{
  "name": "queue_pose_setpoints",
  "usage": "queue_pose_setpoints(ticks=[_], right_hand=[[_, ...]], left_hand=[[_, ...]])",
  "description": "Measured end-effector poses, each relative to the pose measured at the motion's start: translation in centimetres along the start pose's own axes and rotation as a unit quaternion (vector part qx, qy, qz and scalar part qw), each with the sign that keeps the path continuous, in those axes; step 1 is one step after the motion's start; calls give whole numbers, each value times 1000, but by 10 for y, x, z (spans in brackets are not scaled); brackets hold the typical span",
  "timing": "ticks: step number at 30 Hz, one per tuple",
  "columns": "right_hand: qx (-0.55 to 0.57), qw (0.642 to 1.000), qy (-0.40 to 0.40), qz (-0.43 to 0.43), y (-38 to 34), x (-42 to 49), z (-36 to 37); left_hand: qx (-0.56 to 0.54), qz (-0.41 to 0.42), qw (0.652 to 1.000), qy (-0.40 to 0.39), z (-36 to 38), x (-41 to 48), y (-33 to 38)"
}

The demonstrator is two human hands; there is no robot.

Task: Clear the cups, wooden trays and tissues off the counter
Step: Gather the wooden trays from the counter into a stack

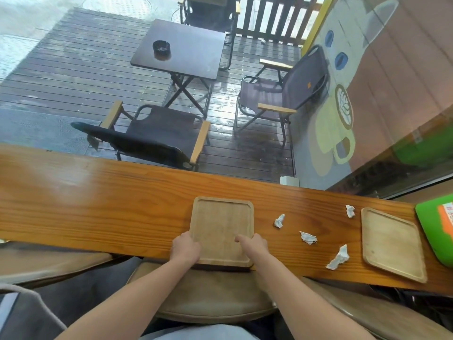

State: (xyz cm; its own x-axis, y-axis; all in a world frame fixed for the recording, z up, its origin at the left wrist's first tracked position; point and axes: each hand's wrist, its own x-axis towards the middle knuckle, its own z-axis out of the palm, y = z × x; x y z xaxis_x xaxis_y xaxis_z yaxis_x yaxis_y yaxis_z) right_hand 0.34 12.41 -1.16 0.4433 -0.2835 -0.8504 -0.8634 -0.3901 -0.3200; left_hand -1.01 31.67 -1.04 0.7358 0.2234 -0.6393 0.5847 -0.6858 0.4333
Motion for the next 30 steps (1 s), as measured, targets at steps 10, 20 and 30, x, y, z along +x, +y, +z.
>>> queue_pose_setpoints(ticks=[10,20,30], right_hand=[[60,998,-29,11,4,3,-8],[175,981,-76,20,10,4,-23],[184,977,-105,-4,5,8,-44]], left_hand=[[-23,-41,998,-35,-4,2,0],[-136,-110,984,-24,0,19,5],[-151,-128,977,-78,-15,31,32]])
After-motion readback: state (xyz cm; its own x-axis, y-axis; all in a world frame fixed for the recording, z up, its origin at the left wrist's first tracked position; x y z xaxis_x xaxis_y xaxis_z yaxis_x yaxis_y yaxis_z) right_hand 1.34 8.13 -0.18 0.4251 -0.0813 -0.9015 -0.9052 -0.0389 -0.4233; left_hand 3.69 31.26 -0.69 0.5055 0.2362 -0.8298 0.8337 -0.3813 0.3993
